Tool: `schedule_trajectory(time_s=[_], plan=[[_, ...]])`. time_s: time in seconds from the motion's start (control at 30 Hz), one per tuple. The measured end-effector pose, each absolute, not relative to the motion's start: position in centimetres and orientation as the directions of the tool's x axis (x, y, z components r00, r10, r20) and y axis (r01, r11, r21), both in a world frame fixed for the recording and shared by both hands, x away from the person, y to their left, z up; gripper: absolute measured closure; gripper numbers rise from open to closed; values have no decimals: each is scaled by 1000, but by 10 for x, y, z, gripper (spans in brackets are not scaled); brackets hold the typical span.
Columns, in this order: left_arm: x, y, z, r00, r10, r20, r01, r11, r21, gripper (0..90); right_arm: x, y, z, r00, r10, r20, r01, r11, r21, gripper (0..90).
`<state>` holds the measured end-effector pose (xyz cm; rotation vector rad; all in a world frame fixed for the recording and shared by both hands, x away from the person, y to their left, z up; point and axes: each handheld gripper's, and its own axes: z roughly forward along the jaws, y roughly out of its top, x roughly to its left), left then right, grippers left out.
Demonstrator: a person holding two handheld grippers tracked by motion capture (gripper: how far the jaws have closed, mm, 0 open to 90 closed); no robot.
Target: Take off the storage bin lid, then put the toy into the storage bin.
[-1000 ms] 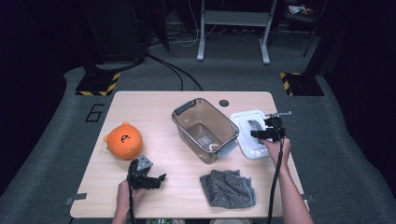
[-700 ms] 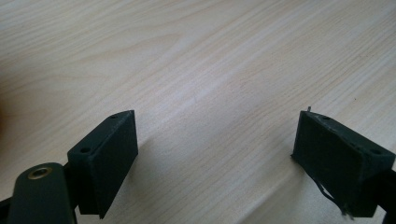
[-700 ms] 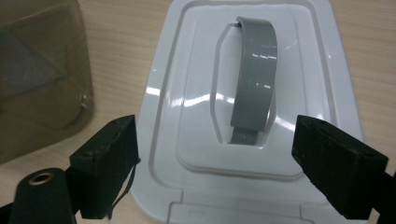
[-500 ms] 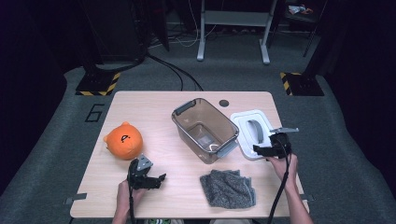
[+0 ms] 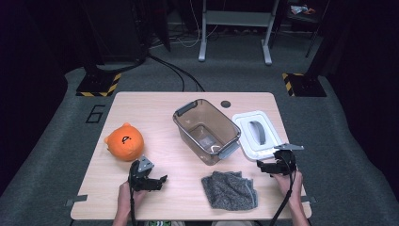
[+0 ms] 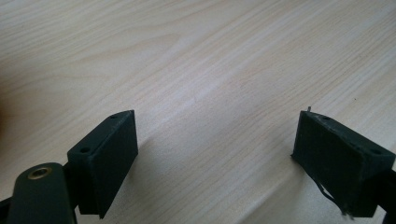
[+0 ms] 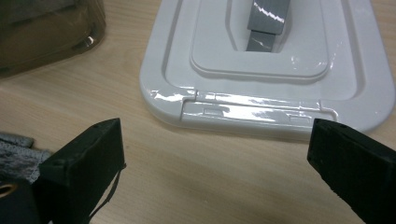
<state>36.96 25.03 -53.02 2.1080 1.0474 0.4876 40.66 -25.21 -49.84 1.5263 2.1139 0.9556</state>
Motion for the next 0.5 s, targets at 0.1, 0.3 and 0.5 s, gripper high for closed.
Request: schedule_trajectory(time_s=[0.1, 0.3, 0.5], plan=[[370, 251, -529, 605, 796, 12, 532, -415, 738, 132, 402, -254, -502, -349, 933, 83, 684, 193, 703, 15], [371, 251, -530, 608, 793, 13, 526, -416, 742, 131, 392, -255, -514, -352, 934, 63, 686, 211, 696, 0], [371, 251, -530, 615, 788, 9, 523, -416, 744, 131, 385, -255, -526, -333, 942, 39, 679, 211, 703, 0]])
